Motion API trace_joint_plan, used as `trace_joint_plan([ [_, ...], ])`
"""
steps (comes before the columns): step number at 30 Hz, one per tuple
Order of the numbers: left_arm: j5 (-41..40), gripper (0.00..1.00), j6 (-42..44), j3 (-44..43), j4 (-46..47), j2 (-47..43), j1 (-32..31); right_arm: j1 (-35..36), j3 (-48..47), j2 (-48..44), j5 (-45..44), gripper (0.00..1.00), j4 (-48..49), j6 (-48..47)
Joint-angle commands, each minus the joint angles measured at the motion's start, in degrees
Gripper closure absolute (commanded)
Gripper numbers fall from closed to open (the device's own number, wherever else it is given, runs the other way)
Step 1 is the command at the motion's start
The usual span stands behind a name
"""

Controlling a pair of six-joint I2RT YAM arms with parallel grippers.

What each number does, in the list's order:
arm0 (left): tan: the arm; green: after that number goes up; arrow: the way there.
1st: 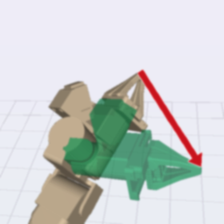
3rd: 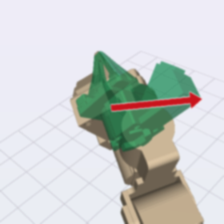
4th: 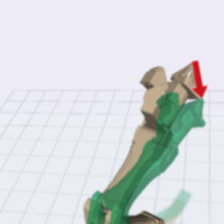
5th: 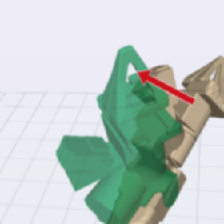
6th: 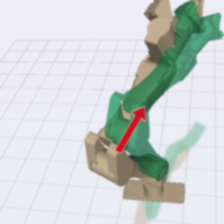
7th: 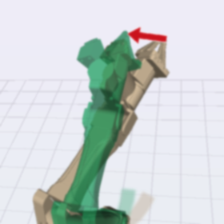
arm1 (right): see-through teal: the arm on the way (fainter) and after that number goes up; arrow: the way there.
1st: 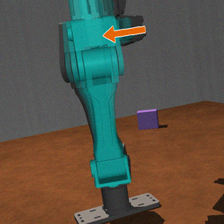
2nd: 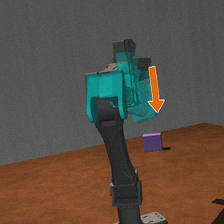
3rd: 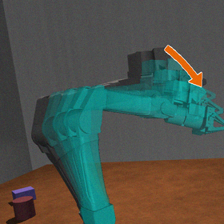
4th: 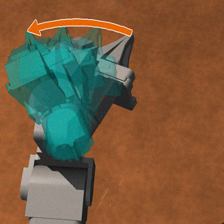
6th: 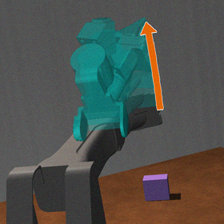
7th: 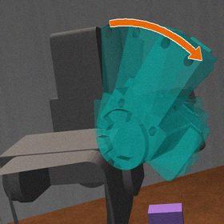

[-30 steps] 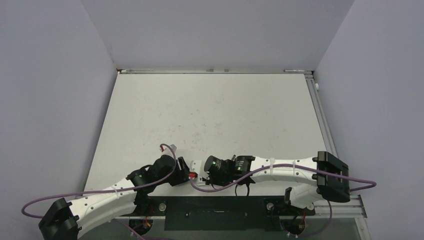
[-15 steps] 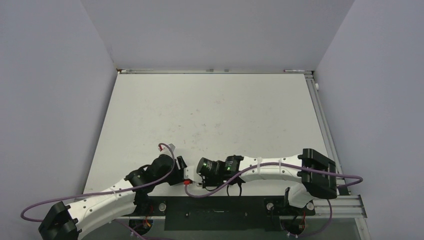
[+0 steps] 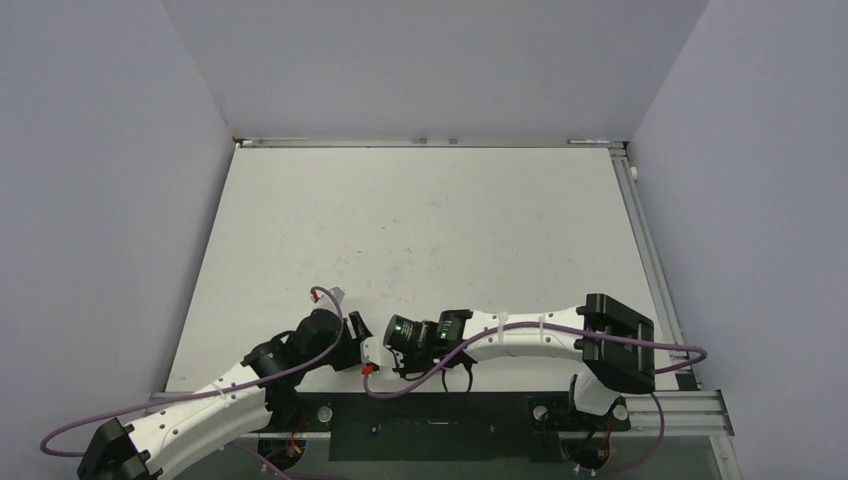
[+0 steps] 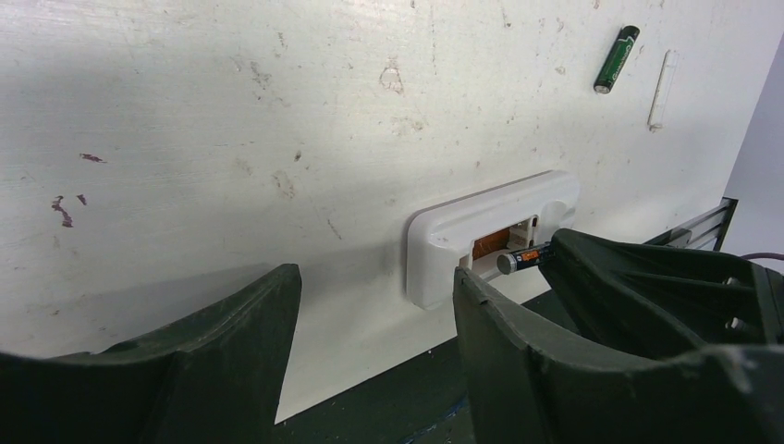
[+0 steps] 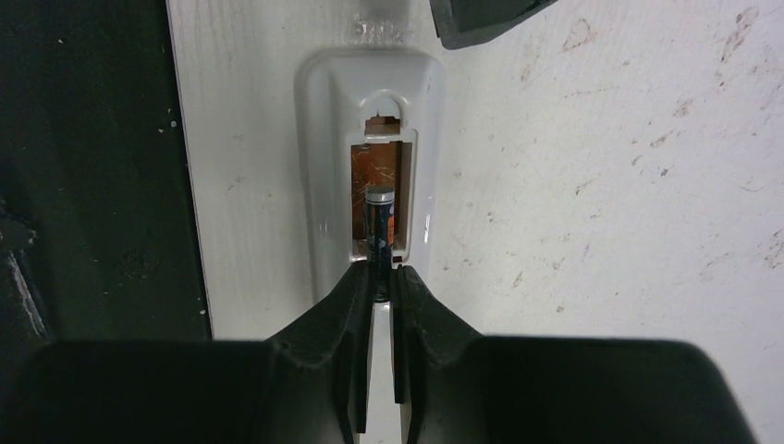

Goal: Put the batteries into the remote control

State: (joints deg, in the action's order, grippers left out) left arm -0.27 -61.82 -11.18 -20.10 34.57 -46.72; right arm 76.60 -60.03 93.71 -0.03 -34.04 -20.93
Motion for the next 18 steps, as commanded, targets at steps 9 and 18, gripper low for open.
trace_joint_plan([
  [9, 2.2, 0.41, 1.68, -0.47, -0.55, -0.86, 1.69, 0.66, -3.13, 2.5, -0.41, 0.91, -1.86, -2.7],
  [18, 2.69, 0.4, 1.97, -0.12, -0.29, -0.9, 2.46, 1.32, -4.15, 4.12, 1.61, 0.91, -2.42, -4.05],
])
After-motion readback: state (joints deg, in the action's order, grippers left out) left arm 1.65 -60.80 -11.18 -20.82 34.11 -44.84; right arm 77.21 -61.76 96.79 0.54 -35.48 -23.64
